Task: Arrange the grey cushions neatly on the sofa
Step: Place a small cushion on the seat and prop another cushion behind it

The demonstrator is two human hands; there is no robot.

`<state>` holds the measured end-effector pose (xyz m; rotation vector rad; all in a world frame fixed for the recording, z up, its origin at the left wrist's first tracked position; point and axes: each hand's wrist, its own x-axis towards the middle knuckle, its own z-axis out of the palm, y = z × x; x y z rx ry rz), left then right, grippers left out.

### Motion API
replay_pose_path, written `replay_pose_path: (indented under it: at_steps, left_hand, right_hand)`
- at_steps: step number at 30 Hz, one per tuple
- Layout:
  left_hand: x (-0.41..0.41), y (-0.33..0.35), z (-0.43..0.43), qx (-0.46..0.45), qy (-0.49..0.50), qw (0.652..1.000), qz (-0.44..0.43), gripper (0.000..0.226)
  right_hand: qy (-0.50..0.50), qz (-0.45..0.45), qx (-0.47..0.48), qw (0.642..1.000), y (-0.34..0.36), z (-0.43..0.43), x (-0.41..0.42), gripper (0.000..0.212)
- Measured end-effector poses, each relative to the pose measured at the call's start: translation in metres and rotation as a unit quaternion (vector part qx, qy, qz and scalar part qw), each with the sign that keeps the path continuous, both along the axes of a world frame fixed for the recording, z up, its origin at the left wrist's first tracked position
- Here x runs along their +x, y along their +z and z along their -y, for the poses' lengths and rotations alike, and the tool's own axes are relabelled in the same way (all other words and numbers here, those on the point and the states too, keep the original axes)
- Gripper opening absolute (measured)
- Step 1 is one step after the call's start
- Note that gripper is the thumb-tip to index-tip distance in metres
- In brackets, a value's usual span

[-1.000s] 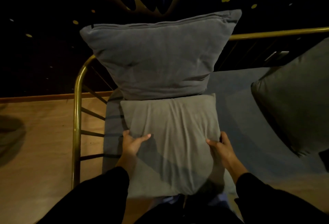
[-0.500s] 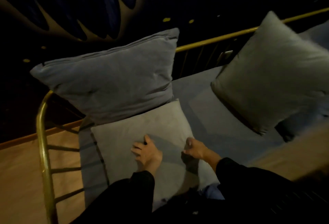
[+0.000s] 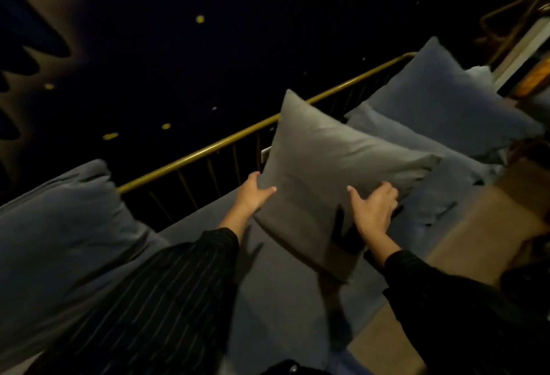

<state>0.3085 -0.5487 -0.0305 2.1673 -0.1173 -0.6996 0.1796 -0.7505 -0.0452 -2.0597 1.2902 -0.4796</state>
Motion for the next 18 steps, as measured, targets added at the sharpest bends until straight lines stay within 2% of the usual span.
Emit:
replay_pose_path:
  at_steps: [3, 8, 10, 13, 18]
  left_hand:
    - [0.034, 0.007, 0.061, -0.001, 0.030, 1.000, 0.004, 0.079]
    - [0.079, -0.015, 0.104, 0.047, 0.086, 0.995, -0.028, 0.094]
    - [0.096, -0.032, 0.115, 0.053, 0.094, 0.993, -0.045, 0.099]
    - [0.112, -0.050, 0.127, 0.038, 0.093, 0.992, -0.070, 0.102]
    - [0.132, -0.071, 0.163, 0.025, 0.071, 0.993, -0.095, 0.098]
  right_hand:
    - [-0.092, 0.010, 0.104, 0.990, -0.015, 0.048, 0.001, 0.113]
    - [0.006, 0.042, 0.280, 0.959, -0.060, 0.108, 0.008, 0.142]
    - [0.013, 0.031, 0.309, 0.951, -0.066, 0.128, 0.021, 0.143]
    - [0.035, 0.011, 0.330, 0.943, -0.069, 0.148, 0.043, 0.134]
    - [0.052, 0.020, 0.367, 0.929, -0.098, 0.182, 0.063, 0.151]
